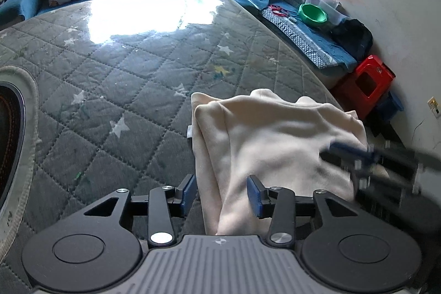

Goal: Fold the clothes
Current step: 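Lower the shirt bundle onto the quilt and open both grippers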

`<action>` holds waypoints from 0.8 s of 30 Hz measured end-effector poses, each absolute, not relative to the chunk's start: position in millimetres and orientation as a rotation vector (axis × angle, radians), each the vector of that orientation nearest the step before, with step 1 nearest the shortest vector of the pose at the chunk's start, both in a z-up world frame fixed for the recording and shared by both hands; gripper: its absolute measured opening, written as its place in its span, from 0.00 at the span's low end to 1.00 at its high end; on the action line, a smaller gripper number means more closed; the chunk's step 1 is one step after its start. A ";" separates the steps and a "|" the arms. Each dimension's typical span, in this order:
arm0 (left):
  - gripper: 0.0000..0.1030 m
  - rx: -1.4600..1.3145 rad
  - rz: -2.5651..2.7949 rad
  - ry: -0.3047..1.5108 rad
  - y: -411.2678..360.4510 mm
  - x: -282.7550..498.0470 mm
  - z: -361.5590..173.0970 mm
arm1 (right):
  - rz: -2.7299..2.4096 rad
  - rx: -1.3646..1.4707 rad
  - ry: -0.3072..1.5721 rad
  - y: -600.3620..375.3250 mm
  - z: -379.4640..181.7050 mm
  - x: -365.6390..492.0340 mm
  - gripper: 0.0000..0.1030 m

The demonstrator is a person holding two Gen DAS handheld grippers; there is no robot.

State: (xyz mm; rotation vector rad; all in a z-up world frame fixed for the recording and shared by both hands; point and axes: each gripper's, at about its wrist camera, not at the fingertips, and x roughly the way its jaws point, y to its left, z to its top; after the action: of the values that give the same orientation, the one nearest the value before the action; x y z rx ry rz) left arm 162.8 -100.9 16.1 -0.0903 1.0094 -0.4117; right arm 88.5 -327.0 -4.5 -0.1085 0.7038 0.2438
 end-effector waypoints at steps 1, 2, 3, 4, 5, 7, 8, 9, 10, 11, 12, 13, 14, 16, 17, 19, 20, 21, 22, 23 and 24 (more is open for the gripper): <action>0.44 -0.089 -0.412 1.011 -100.8 162.3 15.5 | 0.236 -0.111 0.700 -327.8 -2.8 94.5 0.15; 0.44 -0.087 -0.412 1.013 -100.7 161.8 14.9 | 0.231 -0.109 0.703 -329.3 -3.0 100.9 0.15; 0.44 -0.085 -0.410 1.015 -100.8 161.5 14.4 | 0.229 -0.105 0.707 -329.9 -4.1 107.0 0.15; 0.45 -0.083 -0.409 1.017 -101.1 161.3 13.7 | 0.226 -0.104 0.714 -329.4 -5.4 114.1 0.15; 0.45 -0.081 -0.408 1.018 -101.4 161.1 13.1 | 0.222 -0.108 0.721 -328.3 -7.4 120.7 0.15; 0.46 -0.078 -0.406 1.022 -101.5 160.5 12.0 | 0.217 -0.113 0.736 -325.4 -12.7 131.8 0.15; 0.47 -0.074 -0.406 1.023 -101.8 160.2 11.2 | 0.216 -0.115 0.747 -323.6 -15.9 136.5 0.15; 0.47 -0.070 -0.406 1.025 -102.2 159.9 10.5 | 0.213 -0.116 0.757 -322.0 -19.3 140.5 0.15; 0.48 -0.070 -0.406 1.025 -102.3 159.5 10.1 | 0.210 -0.115 0.762 -320.7 -22.3 143.5 0.15; 0.49 -0.069 -0.406 1.025 -102.4 159.1 9.8 | 0.207 -0.113 0.764 -320.0 -24.9 146.0 0.15; 0.50 -0.068 -0.405 1.026 -102.5 158.8 9.5 | 0.205 -0.113 0.764 -319.7 -27.4 148.3 0.15; 0.50 -0.067 -0.404 1.026 -102.5 158.2 9.5 | 0.204 -0.114 0.762 -319.1 -28.9 149.4 0.15; 0.52 -0.066 -0.403 1.026 -102.5 157.5 9.5 | 0.202 -0.117 0.760 -318.6 -28.6 149.2 0.15; 0.55 -0.065 -0.400 1.023 -101.6 155.9 10.4 | 0.201 -0.128 0.756 -317.6 -27.1 146.9 0.16; 0.56 -0.064 -0.399 1.021 -101.2 154.8 11.2 | 0.200 -0.131 0.753 -317.5 -26.0 145.1 0.18; 0.58 -0.057 -0.397 1.013 -100.5 152.4 12.6 | 0.199 -0.130 0.743 -318.2 -23.0 139.5 0.22; 0.60 -0.052 -0.394 1.009 -100.2 151.0 13.4 | 0.198 -0.129 0.739 -318.5 -21.6 136.4 0.27; 0.64 -0.048 -0.391 1.005 -99.8 149.5 14.1 | 0.198 -0.129 0.736 -318.5 -20.5 132.7 0.31; 0.65 -0.048 -0.387 1.002 -99.0 148.3 14.7 | 0.199 -0.130 0.733 -318.3 -19.8 127.9 0.33; 0.67 -0.049 -0.388 0.999 -98.4 146.9 15.5 | 0.200 -0.132 0.731 -317.7 -18.0 123.8 0.37; 0.68 -0.049 -0.389 0.996 -97.7 145.5 16.3 | 0.201 -0.133 0.729 -317.2 -15.7 121.8 0.39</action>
State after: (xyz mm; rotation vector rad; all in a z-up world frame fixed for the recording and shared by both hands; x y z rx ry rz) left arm 145.5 -97.7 16.3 -0.0489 0.9961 -0.3892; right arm 121.8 -317.2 -15.7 -0.1331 0.7290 0.2011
